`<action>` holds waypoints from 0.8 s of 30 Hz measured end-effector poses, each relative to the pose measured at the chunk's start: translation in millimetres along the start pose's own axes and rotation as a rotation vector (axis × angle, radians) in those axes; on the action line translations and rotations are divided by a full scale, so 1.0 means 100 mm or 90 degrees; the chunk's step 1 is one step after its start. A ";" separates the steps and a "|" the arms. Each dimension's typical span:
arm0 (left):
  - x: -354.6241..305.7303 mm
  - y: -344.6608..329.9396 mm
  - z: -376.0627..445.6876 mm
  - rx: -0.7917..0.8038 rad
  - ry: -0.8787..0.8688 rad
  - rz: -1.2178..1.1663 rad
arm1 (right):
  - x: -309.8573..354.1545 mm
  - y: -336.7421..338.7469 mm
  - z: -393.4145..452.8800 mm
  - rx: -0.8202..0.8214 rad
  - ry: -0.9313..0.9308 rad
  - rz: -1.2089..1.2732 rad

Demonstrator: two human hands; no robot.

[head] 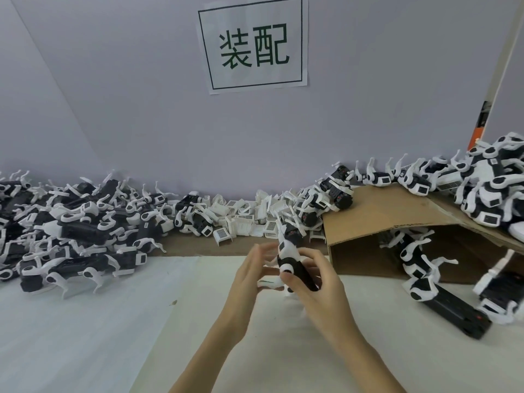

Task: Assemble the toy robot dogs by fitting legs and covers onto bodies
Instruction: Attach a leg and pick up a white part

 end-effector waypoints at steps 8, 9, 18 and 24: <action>0.05 0.30 -0.02 -0.124 0.057 -0.189 | -0.04 -0.37 -0.09 0.139 -0.010 -0.074; 0.06 0.33 -0.01 -0.133 0.058 -0.194 | -0.06 -0.36 -0.08 0.132 -0.031 -0.053; -0.28 0.48 -0.06 -0.207 -0.120 0.049 | 0.02 -0.21 -0.06 0.101 0.022 -0.069; -0.58 0.71 -0.26 -0.347 -0.274 0.134 | 0.19 -0.62 -0.22 0.171 0.136 -0.144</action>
Point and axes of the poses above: each hand's wrist, its own z-axis towards the middle knuckle, its own y-axis out of the back of the hand, x = y × z, the point moved 10 cm from there along z, towards the middle knuckle, and after that the axes turned 5 degrees about y, right-handed, at the moved point
